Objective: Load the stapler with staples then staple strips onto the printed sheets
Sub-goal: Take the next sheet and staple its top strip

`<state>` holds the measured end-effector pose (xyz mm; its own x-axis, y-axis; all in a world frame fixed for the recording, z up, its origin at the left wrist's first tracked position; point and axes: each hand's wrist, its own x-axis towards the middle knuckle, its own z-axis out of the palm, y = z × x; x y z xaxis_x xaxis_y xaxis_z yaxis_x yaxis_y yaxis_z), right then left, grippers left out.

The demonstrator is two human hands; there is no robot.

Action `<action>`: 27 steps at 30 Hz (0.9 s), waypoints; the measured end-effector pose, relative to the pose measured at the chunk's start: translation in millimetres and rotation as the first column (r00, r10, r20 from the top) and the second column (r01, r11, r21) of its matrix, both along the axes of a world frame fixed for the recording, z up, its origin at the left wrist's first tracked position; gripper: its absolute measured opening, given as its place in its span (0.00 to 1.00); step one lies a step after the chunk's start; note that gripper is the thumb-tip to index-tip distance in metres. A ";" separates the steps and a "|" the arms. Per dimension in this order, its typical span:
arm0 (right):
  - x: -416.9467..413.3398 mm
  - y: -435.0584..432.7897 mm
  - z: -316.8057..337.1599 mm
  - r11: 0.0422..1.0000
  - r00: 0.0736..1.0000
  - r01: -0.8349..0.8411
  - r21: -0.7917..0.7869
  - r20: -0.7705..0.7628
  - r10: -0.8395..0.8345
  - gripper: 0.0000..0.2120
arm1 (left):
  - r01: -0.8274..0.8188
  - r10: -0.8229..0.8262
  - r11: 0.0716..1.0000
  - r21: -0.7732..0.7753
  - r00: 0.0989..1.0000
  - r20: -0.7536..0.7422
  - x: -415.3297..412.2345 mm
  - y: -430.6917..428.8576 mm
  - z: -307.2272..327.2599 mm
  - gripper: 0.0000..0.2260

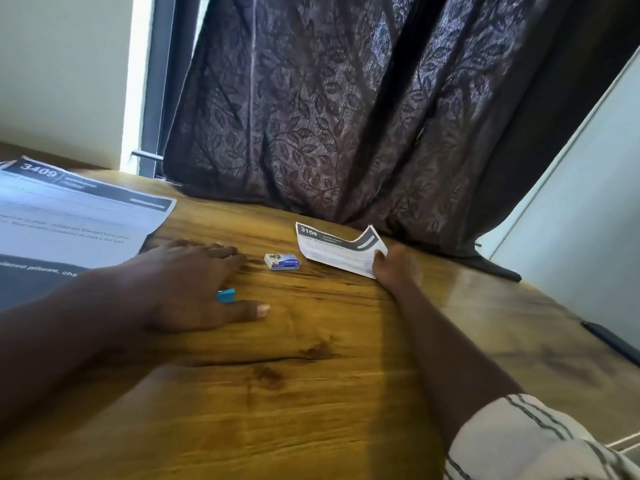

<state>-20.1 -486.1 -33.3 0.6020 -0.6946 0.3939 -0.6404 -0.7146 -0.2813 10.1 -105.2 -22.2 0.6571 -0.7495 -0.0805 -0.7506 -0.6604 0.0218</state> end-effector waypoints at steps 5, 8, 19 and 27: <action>-2.8 8.8 -2.1 0.973 0.992 0.080 -0.216 0.115 -0.056 0.19 | 0.004 -0.004 1.000 -0.006 1.000 -0.002 -3.7 1.3 2.6 0.54; -15.0 27.1 0.1 0.955 0.954 0.082 -0.284 0.298 0.007 0.16 | 0.006 -0.006 1.000 -0.001 0.999 0.035 -5.4 -0.8 4.0 0.53; -57.8 214.1 -4.6 0.758 0.682 -0.607 -0.238 0.333 0.651 0.17 | 0.022 0.081 0.877 -0.480 0.978 0.194 -11.2 31.2 28.6 0.34; -65.0 273.9 -1.7 0.632 0.603 -0.678 -0.376 0.207 0.770 0.14 | -0.283 0.550 0.692 -0.664 0.802 0.232 24.7 145.5 26.2 0.26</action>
